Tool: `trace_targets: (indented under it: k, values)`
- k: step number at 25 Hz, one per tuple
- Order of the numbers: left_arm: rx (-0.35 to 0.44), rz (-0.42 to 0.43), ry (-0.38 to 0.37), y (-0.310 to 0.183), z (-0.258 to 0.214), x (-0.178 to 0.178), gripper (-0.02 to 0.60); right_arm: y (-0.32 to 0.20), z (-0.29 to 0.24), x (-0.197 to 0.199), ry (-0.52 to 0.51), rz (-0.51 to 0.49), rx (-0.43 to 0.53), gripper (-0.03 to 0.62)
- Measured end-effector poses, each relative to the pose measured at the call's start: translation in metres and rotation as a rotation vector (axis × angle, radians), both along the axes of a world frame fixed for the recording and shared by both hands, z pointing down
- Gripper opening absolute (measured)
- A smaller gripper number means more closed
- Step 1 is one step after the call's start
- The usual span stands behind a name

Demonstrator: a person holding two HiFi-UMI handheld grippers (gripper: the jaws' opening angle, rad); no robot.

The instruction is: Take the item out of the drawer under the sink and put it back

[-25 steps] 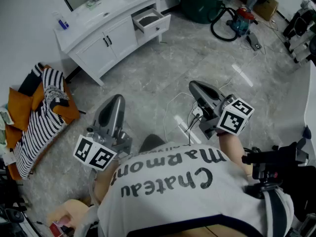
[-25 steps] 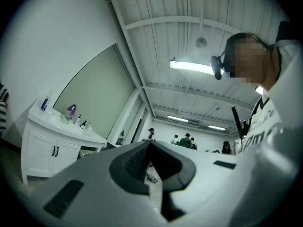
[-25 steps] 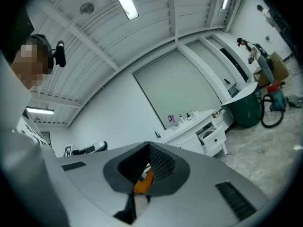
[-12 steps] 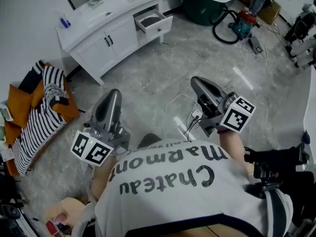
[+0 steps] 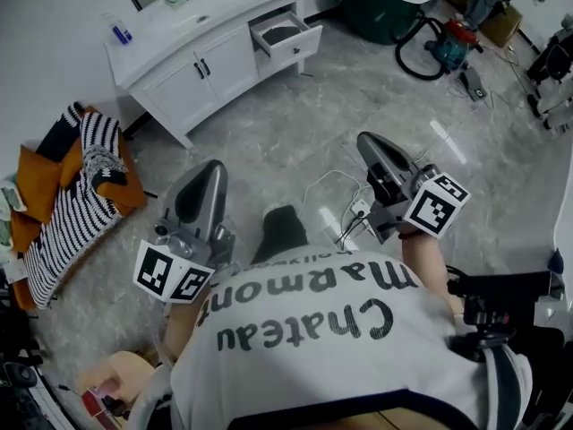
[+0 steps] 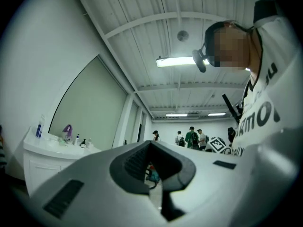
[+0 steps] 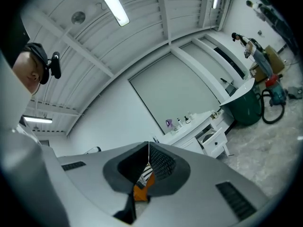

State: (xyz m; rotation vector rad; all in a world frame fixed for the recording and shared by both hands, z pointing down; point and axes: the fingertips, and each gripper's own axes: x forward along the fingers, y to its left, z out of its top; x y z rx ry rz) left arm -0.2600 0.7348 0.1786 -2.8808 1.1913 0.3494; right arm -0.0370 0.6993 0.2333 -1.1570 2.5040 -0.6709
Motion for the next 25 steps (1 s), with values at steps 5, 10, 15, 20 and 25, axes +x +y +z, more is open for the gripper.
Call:
trace_targets:
  k: [5, 10, 15, 20, 25]
  values:
    - [-0.047, 0.017, -0.015, -0.052, 0.004, 0.002, 0.009, -0.041, 0.000, -0.004, 0.042, 0.003, 0.011, 0.012]
    - [-0.062, 0.060, 0.001, -0.104, 0.015, 0.007, 0.009, -0.082, 0.013, 0.002, 0.049, 0.038, -0.028, 0.012]
    - [-0.087, 0.112, 0.010, -0.177, 0.018, 0.021, 0.009, -0.143, 0.012, 0.005, 0.065, 0.059, -0.048, 0.012]
    - [-0.107, 0.154, 0.005, -0.253, 0.009, 0.028, 0.009, -0.214, 0.001, 0.000, 0.060, 0.069, -0.054, 0.012]
    - [-0.114, 0.175, -0.018, -0.325, 0.003, 0.023, 0.009, -0.283, -0.012, -0.004, 0.071, 0.093, -0.041, 0.012]
